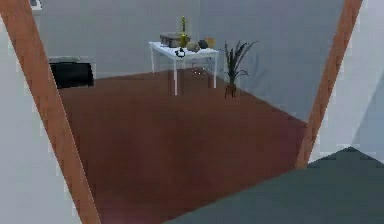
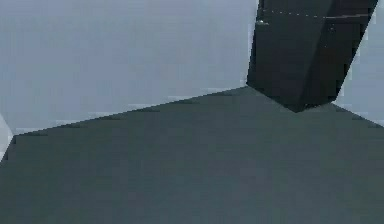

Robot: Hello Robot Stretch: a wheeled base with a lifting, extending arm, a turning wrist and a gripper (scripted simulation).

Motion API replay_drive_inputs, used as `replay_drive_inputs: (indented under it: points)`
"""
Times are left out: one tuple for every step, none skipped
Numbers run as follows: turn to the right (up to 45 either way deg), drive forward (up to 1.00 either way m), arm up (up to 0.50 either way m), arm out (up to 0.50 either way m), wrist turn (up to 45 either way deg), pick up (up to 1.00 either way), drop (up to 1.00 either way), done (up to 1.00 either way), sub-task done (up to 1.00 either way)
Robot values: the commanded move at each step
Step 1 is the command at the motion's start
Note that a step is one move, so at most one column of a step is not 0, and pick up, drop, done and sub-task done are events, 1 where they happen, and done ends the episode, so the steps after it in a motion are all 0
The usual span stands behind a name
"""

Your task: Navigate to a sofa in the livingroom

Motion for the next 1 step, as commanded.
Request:
replay_drive_inputs:
  points:
    - [0.0, 0.90, 0.00, 0.00, 0.0, 0.00, 0.00, 0.00, 0.00]
